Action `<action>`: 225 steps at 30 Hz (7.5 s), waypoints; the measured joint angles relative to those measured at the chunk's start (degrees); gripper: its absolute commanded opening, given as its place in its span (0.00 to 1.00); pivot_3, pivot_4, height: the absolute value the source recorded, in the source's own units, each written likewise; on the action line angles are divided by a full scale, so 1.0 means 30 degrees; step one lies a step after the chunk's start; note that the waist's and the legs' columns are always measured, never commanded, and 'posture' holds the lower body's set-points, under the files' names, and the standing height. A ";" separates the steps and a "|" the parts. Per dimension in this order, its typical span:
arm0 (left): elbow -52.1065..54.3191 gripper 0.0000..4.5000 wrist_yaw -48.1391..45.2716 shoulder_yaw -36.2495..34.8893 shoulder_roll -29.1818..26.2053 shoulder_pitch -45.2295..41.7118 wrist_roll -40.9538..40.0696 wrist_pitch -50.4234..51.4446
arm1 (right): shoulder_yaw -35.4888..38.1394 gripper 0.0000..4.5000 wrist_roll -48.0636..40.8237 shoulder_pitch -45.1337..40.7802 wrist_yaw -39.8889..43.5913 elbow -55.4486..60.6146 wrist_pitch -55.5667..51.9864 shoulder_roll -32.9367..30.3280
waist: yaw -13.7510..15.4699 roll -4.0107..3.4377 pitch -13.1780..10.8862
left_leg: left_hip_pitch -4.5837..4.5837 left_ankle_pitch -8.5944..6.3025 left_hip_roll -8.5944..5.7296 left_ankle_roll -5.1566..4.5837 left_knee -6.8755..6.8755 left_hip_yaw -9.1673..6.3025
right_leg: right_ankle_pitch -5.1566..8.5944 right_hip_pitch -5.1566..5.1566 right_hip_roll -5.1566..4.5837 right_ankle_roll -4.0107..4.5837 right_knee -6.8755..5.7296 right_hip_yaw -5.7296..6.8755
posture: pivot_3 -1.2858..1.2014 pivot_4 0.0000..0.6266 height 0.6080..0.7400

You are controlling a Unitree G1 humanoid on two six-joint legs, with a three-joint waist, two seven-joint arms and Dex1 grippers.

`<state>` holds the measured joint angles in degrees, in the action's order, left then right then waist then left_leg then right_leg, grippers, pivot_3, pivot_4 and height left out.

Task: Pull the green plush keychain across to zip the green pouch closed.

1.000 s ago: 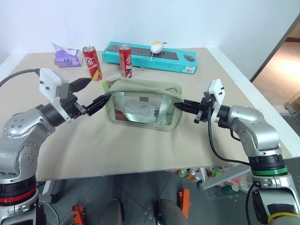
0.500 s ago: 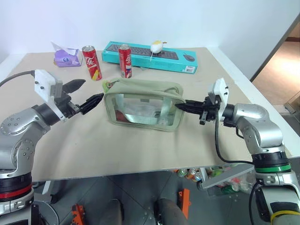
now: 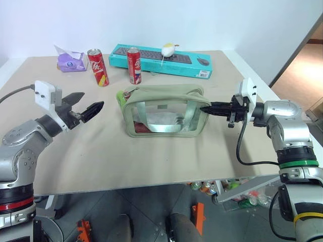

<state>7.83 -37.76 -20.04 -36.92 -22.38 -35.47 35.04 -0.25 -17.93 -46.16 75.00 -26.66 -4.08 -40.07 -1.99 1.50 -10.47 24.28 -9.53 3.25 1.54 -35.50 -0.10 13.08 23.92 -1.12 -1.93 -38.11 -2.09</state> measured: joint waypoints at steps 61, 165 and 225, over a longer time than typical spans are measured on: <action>-0.8253 0.01 -0.5931 0.3975 0.2228 -1.1090 0.3041 -0.5047 | 0.0191 0.00 0.0401 0.1277 -0.1827 0.2598 -0.0850 -0.0077 | -0.0195 0.0019 -0.0011 | 0.0037 -0.0001 -0.0004 0.0008 0.0025 0.0061 | -0.0026 0.0075 0.0032 -0.0031 -0.0001 -0.0116 | 0.52 0.24 1.00; -0.4061 0.99 -0.6873 0.3384 -0.0004 -0.2752 0.3269 -0.2852 | 0.0206 0.00 0.0451 0.1616 -0.2113 0.2450 -0.0710 -0.0069 | -0.0243 0.0040 -0.0014 | 0.0010 -0.0001 -0.0046 0.0013 0.0009 0.0086 | -0.0014 0.0066 0.0093 -0.0082 -0.0027 -0.0336 | 0.52 0.24 1.00; -0.7566 0.01 -0.9982 0.7012 0.2522 -1.3077 0.4121 -0.4682 | 0.0214 0.00 0.0510 0.1952 -0.1996 0.2766 -0.1058 -0.0943 | -0.0230 0.0042 -0.0016 | 0.0072 -0.0003 -0.0075 0.0011 0.0000 0.0079 | 0.0005 0.0097 0.0091 -0.0119 -0.0022 -0.0362 | 0.52 0.24 1.00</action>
<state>-14.87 -67.71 0.99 -29.36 -61.61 -23.11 21.00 0.39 -16.40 -40.30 69.02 -18.36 -7.26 -42.90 -2.68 1.63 -10.52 24.49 -9.54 3.03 1.57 -35.50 0.13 13.10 24.22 -0.85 -2.28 -38.18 -3.18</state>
